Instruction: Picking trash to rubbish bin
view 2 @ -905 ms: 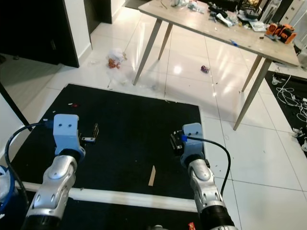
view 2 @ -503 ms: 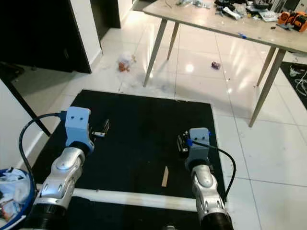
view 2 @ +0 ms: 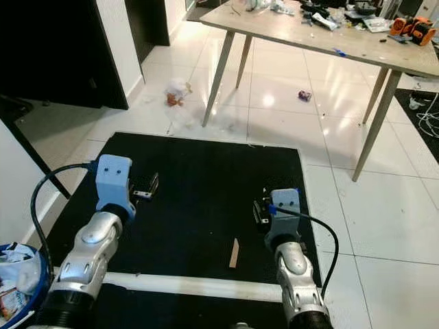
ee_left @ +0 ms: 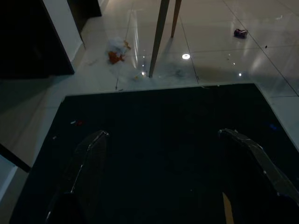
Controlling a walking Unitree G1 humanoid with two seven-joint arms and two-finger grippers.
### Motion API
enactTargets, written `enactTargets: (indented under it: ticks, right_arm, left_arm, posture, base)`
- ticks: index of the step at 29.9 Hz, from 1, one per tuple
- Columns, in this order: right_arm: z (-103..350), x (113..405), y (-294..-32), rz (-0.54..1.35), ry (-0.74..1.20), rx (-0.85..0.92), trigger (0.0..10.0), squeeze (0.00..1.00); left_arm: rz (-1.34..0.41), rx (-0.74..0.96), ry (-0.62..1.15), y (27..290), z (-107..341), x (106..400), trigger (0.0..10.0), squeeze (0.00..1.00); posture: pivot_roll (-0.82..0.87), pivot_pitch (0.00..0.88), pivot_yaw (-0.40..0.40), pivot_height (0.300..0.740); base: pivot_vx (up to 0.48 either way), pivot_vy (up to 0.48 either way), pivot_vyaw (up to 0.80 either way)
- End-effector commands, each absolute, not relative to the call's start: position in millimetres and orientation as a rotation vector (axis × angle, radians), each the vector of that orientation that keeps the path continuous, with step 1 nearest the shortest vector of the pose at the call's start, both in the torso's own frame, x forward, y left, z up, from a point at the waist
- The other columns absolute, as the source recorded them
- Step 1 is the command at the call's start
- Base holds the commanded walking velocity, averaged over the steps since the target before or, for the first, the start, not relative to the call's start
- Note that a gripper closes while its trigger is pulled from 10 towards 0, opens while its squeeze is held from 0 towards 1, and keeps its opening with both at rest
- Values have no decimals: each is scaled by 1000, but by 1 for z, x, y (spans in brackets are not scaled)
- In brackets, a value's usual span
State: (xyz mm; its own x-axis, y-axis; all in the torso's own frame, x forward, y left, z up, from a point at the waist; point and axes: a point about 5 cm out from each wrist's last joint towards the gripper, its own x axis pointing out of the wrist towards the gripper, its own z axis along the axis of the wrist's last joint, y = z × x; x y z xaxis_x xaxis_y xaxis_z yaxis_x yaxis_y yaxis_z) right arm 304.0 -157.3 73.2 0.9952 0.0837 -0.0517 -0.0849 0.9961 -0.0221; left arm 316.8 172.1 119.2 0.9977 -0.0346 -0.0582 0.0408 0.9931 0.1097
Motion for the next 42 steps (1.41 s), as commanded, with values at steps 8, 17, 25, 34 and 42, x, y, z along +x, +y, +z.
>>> enactTargets:
  ticks: [8, 17, 25, 34, 42]
  right_arm:
    - [70, 306, -150, 125, 75, -7, 10000, 0]
    - [64, 300, -153, 108, 89, -4, 10000, 0]
    - [61, 295, -153, 84, 99, 2, 10000, 0]
    - [63, 294, -153, 92, 93, -4, 10000, 0]
    - [65, 293, -154, 86, 80, -9, 10000, 0]
  left_arm:
    - [-35, 95, 71, 175, 116, 313, 10000, 0]
    - [-79, 65, 31, 170, 121, 313, 10000, 0]
    - [-114, 52, 25, 163, 118, 309, 10000, 0]
    - [-127, 47, 17, 159, 119, 311, 10000, 0]
    - [-139, 55, 16, 156, 118, 308, 10000, 0]
  posture:
    - [11, 133, -41, 740]
    - [18, 143, -44, 740]
    - [3, 135, -38, 740]
    - [-8, 138, -44, 740]
    - [-5, 136, -48, 740]
  base:
    - [0, 0, 0]
    - [0, 0, 0]
    - [280, 0, 0]
    - [362, 0, 0]
    - [365, 0, 0]
